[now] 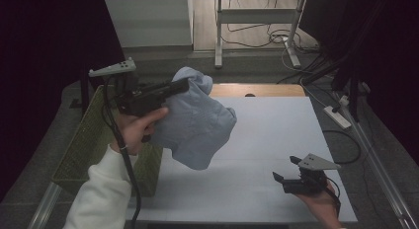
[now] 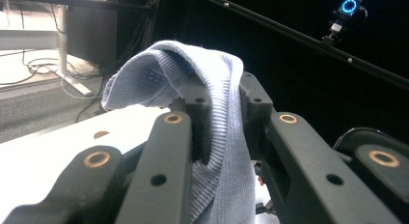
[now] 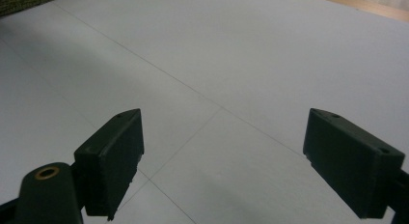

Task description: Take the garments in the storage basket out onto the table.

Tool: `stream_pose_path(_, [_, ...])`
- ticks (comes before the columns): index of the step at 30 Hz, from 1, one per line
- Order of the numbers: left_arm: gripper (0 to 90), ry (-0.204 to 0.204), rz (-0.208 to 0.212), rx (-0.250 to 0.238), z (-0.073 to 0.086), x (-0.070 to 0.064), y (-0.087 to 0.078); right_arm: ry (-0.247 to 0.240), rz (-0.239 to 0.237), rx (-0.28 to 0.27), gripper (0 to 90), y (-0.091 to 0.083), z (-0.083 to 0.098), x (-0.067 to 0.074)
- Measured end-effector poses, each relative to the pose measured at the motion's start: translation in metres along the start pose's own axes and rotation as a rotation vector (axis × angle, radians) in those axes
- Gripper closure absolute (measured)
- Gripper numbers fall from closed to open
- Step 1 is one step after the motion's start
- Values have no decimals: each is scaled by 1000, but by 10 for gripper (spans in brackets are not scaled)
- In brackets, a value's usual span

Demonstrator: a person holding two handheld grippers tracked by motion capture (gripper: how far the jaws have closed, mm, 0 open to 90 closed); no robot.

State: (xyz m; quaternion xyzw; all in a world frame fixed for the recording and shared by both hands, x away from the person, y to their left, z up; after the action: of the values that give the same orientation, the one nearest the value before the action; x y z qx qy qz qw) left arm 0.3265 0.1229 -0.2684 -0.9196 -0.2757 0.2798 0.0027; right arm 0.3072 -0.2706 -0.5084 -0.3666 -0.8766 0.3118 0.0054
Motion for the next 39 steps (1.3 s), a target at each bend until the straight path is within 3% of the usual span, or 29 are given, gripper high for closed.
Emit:
stream_pose_path(16, [778, -4, 29, 42, 10, -6, 26, 0, -6, 3, 146, 2, 1, 0])
stream_pose_path(39, [777, -7, 61, 77, 22, -15, 46, -1, -6, 0, 146, 2, 0, 1])
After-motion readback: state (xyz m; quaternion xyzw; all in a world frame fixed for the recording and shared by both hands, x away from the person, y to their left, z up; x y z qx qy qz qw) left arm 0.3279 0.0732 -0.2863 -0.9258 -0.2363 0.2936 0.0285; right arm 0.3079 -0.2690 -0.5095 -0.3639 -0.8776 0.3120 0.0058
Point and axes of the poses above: each handheld gripper's, and its own axes: y roughly forward along the jaws, z roughly out of its underside, x roughly to its left, the point moved 5 cm from there along y, roughly forward along the jaws, and after that the axes turned 12 degrees about -y, right-handed, at the moved point
